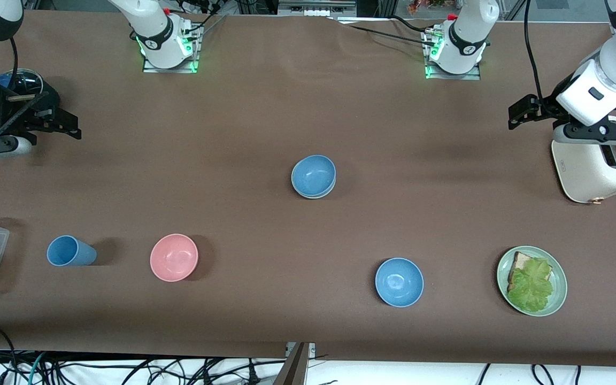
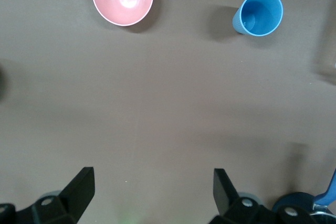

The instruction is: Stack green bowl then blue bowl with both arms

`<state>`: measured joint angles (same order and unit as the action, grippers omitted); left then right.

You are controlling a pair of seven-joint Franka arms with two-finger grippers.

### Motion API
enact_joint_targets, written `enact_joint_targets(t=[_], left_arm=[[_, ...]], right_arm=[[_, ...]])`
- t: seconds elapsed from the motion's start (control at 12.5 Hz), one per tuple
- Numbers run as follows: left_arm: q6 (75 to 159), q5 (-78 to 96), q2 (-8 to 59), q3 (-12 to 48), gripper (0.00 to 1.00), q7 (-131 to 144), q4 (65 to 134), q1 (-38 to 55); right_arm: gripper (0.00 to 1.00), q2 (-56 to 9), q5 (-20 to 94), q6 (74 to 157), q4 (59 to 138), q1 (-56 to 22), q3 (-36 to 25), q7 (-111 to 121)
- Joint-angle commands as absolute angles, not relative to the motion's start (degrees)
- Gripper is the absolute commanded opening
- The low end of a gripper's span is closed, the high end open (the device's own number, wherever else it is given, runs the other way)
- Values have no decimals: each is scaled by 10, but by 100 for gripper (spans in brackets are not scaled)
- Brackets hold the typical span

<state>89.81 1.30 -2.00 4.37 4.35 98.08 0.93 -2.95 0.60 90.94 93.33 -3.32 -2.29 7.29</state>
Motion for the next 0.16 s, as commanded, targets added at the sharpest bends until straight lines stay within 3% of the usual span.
enact_joint_targets(t=[0.0, 0.08], left_arm=[[878, 4, -2, 45, 100, 36, 949, 17], [877, 7, -2, 45, 100, 36, 949, 17]], right_arm=[[100, -29, 17, 907, 927, -27, -21, 80], [100, -29, 17, 908, 927, -27, -21, 80]])
